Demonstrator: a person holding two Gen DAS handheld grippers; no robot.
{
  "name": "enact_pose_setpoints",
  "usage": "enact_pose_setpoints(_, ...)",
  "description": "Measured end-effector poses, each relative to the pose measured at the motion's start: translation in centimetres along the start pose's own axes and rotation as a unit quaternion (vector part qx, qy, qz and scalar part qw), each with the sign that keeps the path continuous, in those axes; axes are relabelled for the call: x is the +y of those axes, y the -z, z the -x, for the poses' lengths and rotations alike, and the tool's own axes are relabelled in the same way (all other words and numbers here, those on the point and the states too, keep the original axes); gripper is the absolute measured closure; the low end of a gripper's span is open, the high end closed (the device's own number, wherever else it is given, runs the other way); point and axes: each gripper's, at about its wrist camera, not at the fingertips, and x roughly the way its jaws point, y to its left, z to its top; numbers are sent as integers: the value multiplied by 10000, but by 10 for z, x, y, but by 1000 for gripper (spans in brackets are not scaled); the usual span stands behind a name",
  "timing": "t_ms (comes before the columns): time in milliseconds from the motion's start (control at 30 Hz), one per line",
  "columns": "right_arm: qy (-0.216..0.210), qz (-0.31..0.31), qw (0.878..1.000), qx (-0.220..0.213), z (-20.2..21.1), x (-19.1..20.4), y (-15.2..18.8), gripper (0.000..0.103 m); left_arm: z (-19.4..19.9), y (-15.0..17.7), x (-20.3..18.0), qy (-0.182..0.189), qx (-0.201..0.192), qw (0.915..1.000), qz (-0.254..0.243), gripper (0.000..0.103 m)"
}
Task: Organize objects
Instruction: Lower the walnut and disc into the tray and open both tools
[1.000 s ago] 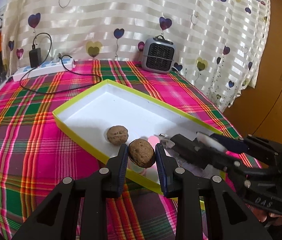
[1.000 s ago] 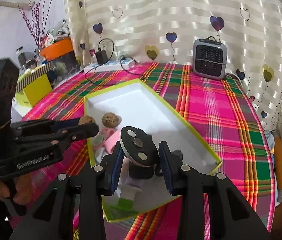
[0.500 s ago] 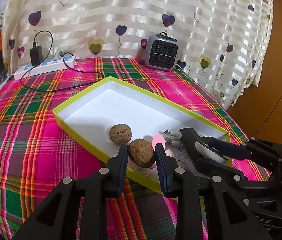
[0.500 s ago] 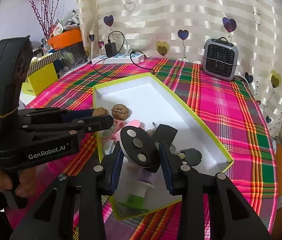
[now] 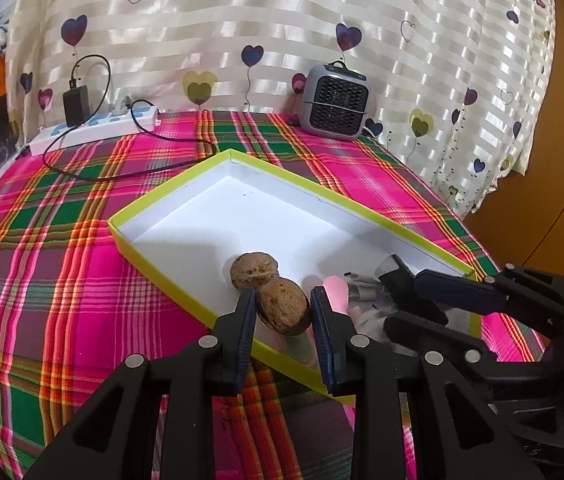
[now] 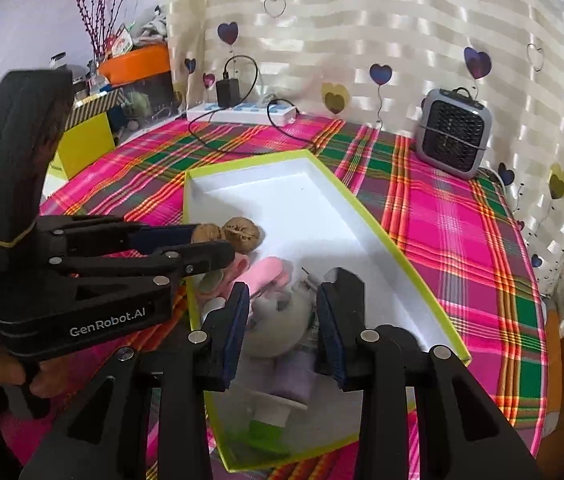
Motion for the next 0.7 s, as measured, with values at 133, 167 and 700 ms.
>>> enact_pose_setpoints(133,-48,-105,9999,72,-5,-5,1,67,-1,0,-1,3,13,10000,-37,77)
enact_pose_setpoints(167,-12,-120,9999,58,-4,-6,0,67,-1,-1,0,24,18,10000,-34,77)
enact_pose_setpoints(700,110,-566,9978,-338,18,-19,-4,67,2,-5,-9,178,-202,9996,-95,72)
